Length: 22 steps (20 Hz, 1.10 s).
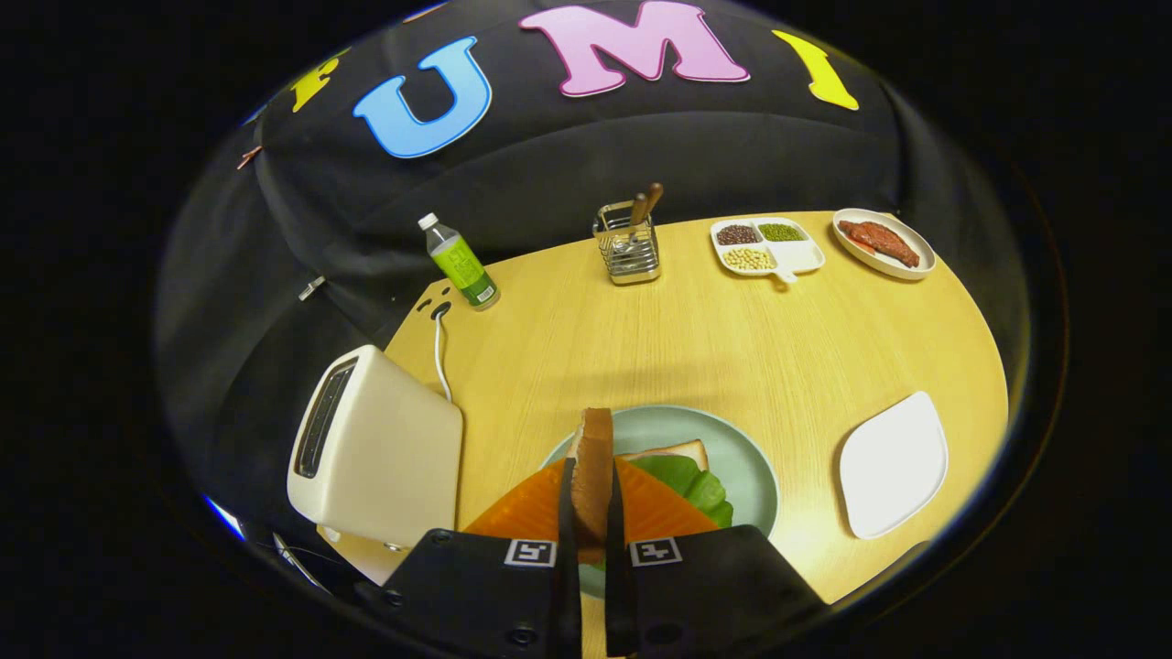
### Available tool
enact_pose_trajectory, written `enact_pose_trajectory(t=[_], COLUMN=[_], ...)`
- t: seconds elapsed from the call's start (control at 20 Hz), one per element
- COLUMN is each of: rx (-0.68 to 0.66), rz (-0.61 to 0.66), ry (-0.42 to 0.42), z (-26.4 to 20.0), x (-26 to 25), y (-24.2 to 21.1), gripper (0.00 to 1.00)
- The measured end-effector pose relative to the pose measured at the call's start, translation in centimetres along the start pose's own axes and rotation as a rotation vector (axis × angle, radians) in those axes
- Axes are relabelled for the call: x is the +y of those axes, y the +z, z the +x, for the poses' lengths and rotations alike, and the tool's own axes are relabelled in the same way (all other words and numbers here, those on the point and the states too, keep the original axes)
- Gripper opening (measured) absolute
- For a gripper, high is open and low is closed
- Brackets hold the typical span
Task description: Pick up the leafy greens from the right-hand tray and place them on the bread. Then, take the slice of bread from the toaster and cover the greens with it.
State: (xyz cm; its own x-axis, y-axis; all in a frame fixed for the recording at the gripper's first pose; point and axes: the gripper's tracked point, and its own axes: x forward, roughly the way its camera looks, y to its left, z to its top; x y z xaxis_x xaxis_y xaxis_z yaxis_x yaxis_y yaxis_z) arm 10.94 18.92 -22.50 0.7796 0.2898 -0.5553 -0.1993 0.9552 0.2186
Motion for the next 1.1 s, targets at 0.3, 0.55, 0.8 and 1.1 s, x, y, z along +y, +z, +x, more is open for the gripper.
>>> enact_pose_trajectory(t=[0.3, 0.55, 0.8, 1.1], rx=[0.018, 0.023, -0.004, -0.150], rz=[0.039, 0.026, -0.011, -0.098], ry=[-0.041, -0.113, -0.153, -0.162], z=[0.7, 1.1, -1.0, -6.7], x=[-3.9, -6.5, -8.0, -6.5], y=[-1.2, -1.7, -0.9, 2.2], gripper=[0.19, 0.47, 0.95, 0.99])
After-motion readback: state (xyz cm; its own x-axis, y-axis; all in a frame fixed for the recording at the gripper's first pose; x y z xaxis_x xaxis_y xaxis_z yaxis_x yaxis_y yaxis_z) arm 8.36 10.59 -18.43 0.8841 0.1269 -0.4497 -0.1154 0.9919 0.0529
